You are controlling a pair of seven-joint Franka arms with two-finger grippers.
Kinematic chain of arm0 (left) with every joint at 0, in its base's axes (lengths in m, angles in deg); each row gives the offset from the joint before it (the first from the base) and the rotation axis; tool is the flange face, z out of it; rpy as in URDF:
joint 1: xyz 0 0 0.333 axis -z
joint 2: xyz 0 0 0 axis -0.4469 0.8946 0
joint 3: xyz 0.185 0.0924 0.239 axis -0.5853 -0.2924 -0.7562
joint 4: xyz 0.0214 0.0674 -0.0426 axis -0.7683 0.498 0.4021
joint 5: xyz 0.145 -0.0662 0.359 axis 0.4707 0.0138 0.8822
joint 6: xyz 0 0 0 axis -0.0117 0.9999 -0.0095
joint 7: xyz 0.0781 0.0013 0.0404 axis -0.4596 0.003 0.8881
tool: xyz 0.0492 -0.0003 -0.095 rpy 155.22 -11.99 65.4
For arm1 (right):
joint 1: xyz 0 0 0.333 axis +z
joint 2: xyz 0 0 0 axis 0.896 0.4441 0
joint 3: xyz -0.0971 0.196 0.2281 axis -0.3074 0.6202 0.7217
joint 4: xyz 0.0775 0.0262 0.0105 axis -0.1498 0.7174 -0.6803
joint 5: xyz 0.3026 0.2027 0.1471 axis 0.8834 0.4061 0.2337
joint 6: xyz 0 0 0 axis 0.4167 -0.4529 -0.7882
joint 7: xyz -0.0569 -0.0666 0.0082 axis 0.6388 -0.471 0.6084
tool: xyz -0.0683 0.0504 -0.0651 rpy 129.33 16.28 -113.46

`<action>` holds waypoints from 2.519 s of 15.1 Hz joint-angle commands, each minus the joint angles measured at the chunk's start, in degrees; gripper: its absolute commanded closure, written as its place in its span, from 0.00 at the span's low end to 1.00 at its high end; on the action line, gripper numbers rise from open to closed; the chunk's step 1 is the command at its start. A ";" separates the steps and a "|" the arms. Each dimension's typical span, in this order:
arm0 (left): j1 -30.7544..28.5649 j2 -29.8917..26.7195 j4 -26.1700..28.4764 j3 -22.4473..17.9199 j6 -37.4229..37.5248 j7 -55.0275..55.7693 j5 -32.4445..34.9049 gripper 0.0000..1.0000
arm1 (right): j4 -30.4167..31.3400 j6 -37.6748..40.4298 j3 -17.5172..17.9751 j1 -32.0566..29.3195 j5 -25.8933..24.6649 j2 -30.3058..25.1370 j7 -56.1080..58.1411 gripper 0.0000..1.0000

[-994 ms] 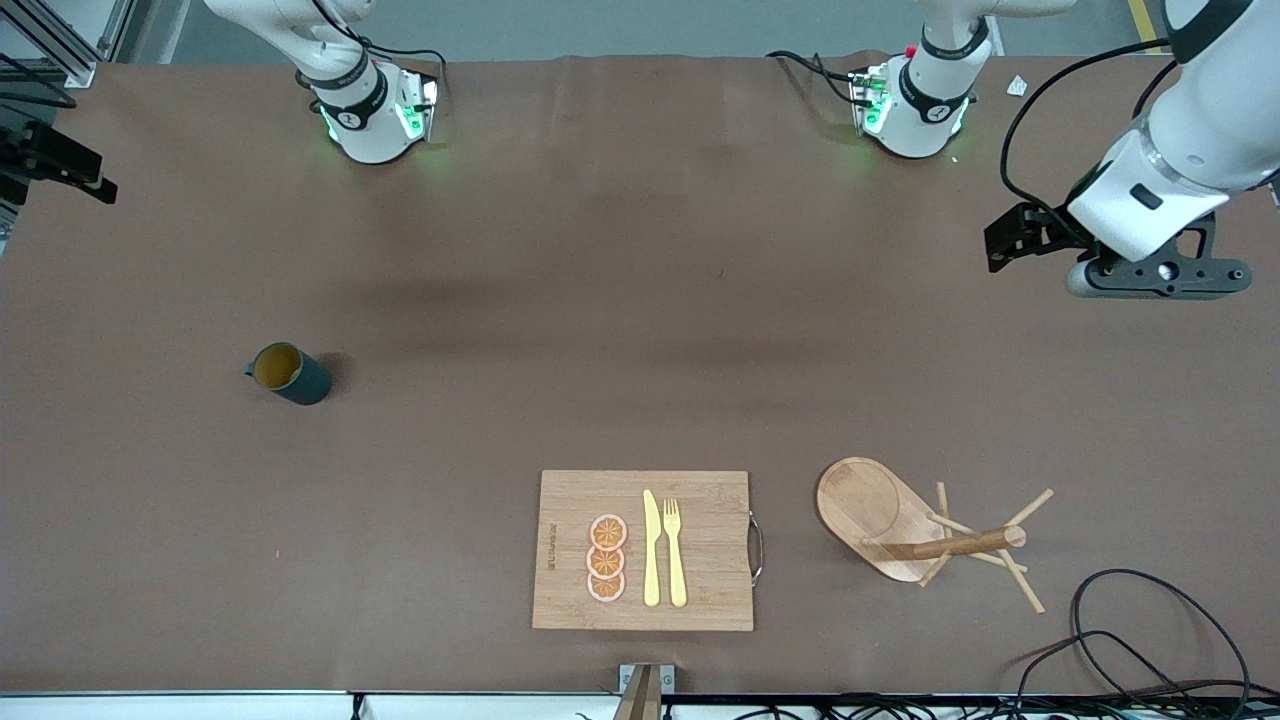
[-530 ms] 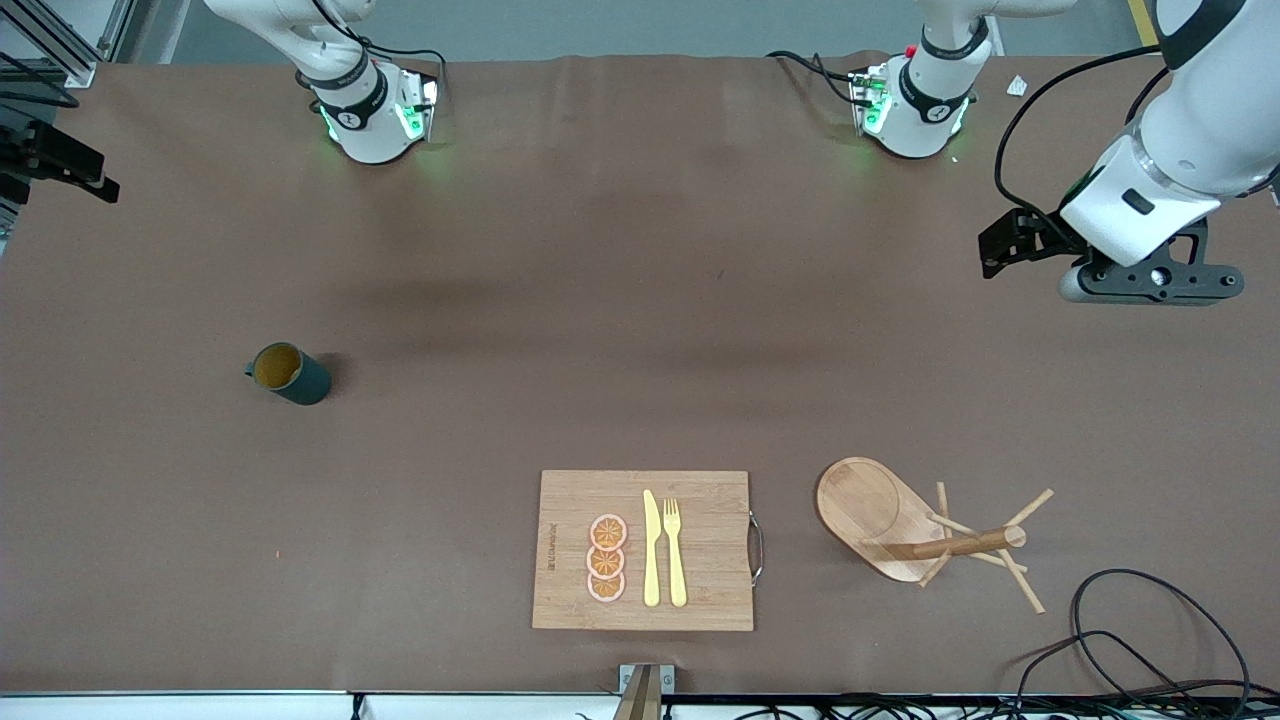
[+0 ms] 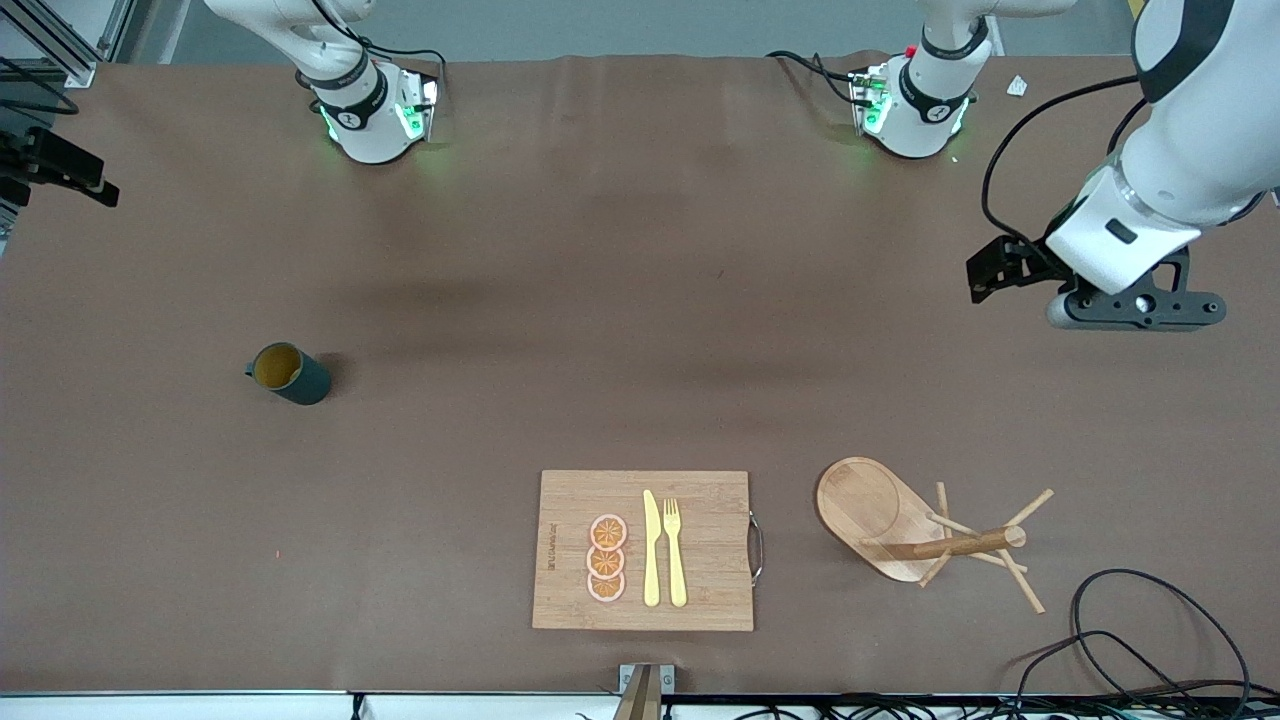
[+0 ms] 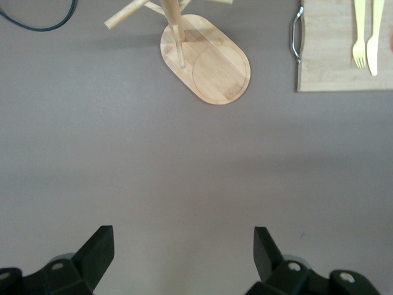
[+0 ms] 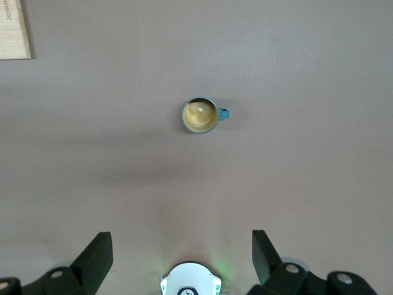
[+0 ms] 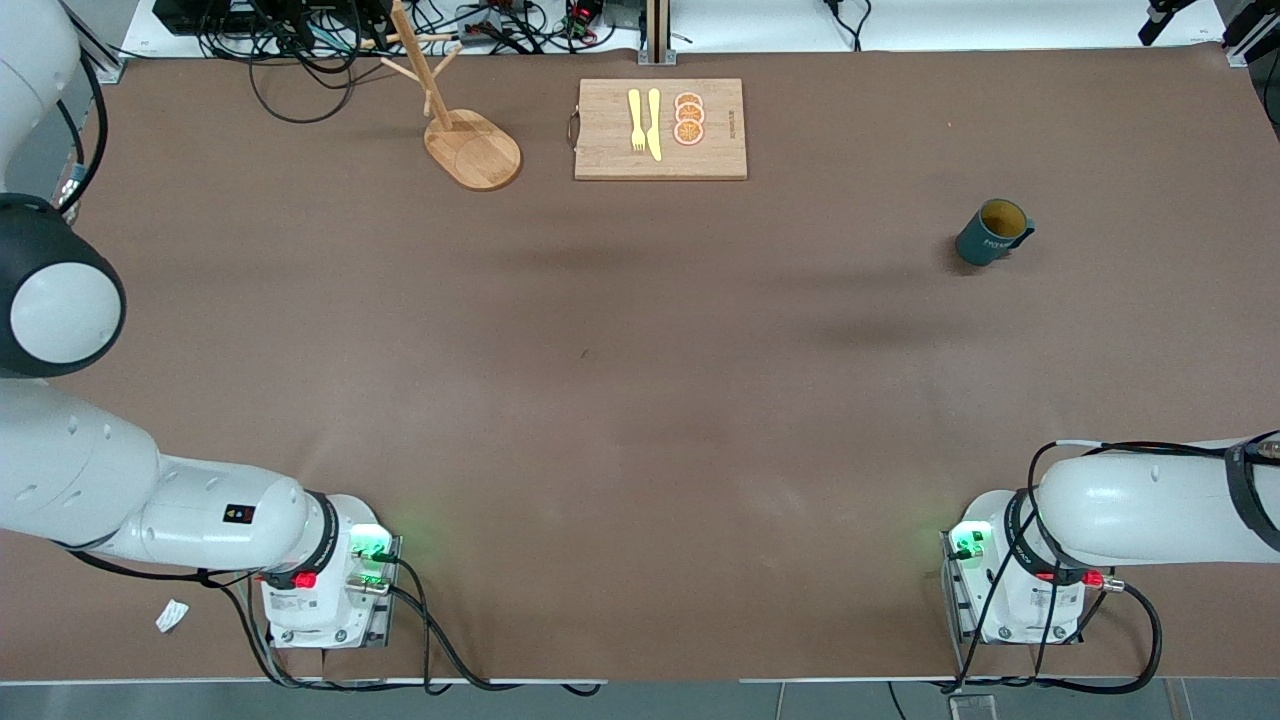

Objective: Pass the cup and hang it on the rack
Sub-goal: 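Move the right gripper down to the teal mug, then grasp the teal mug rim with the right gripper and lift it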

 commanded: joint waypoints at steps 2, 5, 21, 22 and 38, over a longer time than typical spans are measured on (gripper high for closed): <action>1.00 2.16 -1.19 0.34 -1.00 4.07 0.22 0.00 | 0.17 -4.15 0.80 -1.29 0.58 5.92 -0.16 0.00; 1.18 2.95 -1.27 0.42 -1.79 4.16 0.04 0.00 | -0.97 -5.82 0.89 -1.03 0.67 13.57 1.41 0.00; 6.27 7.26 -1.19 0.86 -5.49 9.07 0.13 0.00 | 30.92 -52.48 0.98 -3.75 1.28 17.54 39.99 0.00; 6.36 7.78 -1.19 0.86 -5.83 9.95 0.22 0.00 | 31.89 -53.63 0.98 -3.75 1.28 17.98 41.05 0.00; 13.39 10.51 -1.19 0.95 -8.03 16.89 3.12 0.00 | 31.46 -57.35 1.33 -4.19 1.46 25.02 43.70 1.00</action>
